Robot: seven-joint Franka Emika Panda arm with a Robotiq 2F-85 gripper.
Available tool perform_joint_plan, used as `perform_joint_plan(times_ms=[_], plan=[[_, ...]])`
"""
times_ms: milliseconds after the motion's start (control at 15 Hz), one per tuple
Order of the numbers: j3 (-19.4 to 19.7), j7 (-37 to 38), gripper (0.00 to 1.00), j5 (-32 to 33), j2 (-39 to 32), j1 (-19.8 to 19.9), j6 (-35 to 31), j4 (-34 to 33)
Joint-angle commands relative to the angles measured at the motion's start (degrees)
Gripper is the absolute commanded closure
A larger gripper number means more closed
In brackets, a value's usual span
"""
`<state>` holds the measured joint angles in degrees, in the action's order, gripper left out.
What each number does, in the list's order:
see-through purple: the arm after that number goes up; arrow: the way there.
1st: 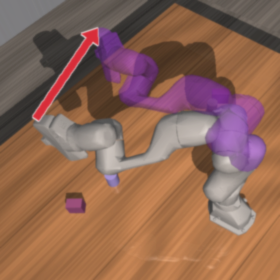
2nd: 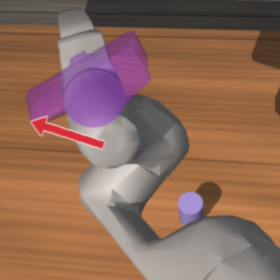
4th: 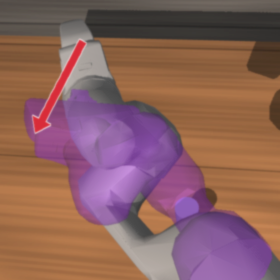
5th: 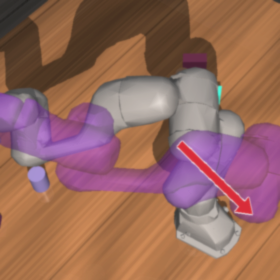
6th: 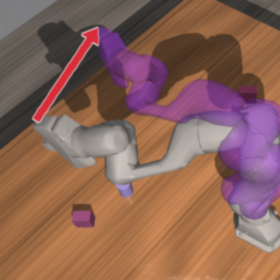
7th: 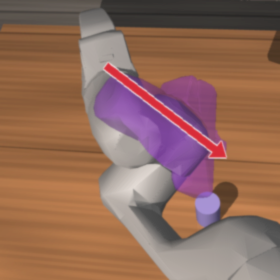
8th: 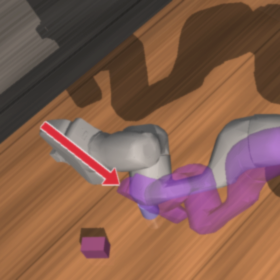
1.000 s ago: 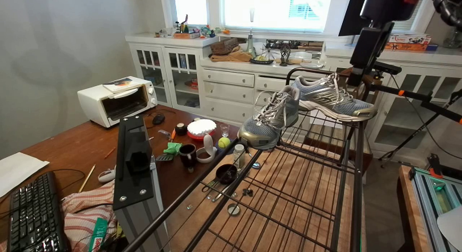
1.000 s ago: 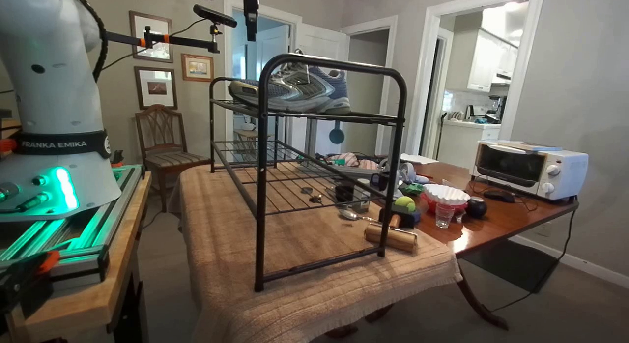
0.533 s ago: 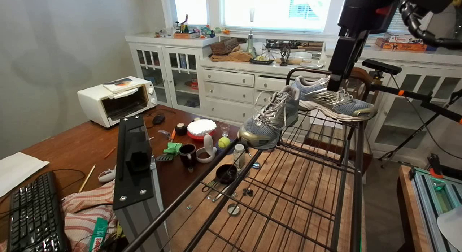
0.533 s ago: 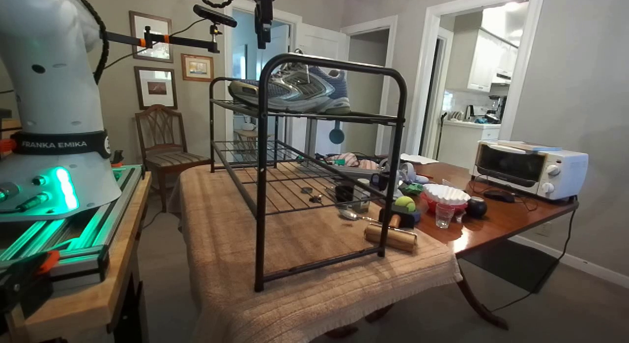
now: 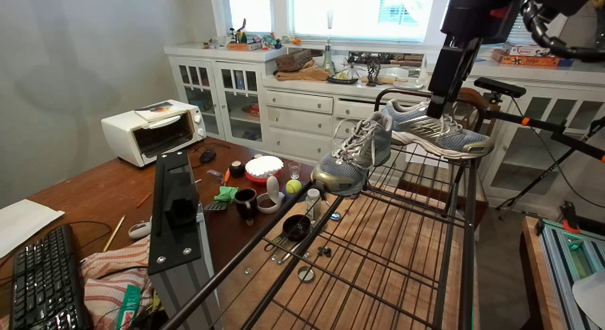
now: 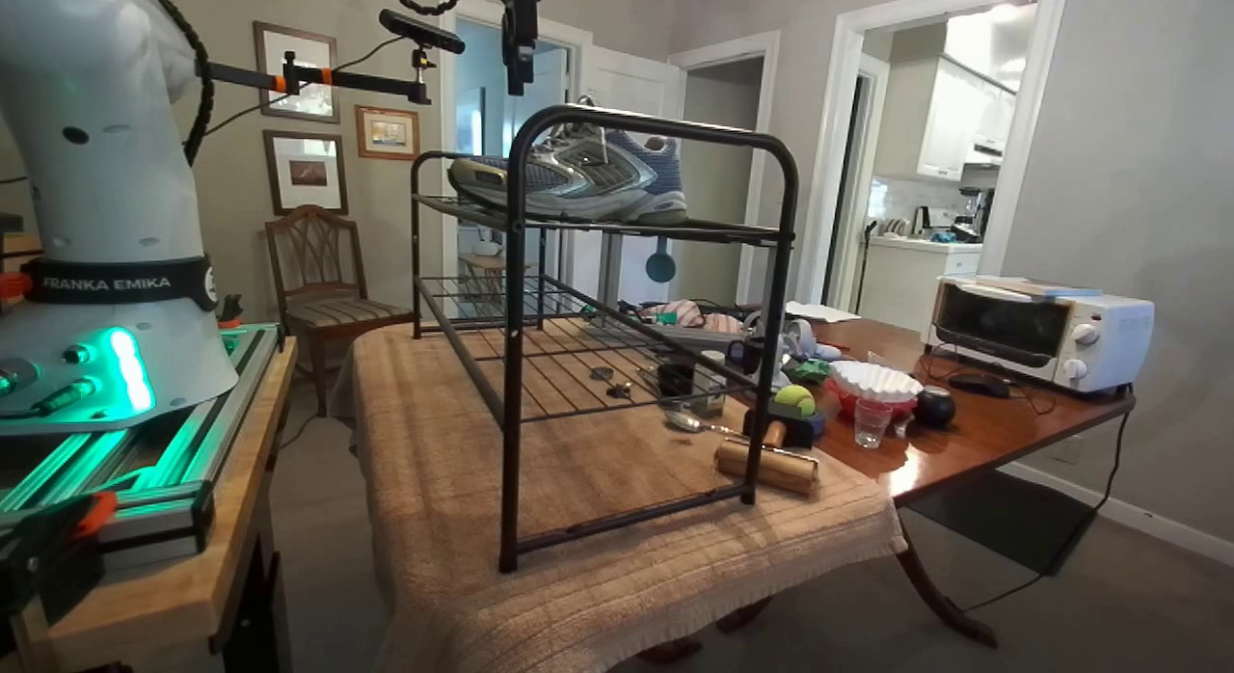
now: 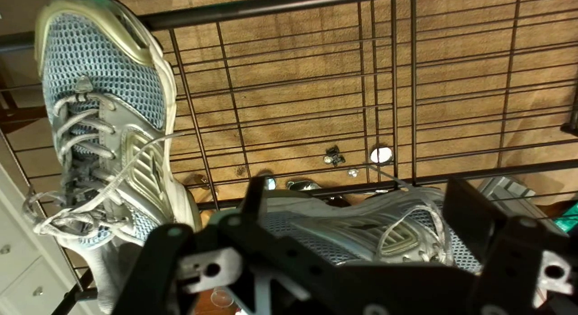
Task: Turn the shoe on the left 90 degrees to the right
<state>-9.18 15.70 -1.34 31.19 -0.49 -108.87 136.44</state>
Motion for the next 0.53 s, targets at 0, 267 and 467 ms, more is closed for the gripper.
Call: perform_joint_plan(times_ms=[0, 267, 467], plan=[[1.6, -1.4, 0.0, -0.5, -3.4, -0.6, -3.2, -2.0], [3.2, -5.6, 0.0, -0.7, -7.6, -0.9, -8.6, -3.9], [4.2, -9.7, 0.0, -1.0, -10.7, -1.5, -12.6, -4.6]])
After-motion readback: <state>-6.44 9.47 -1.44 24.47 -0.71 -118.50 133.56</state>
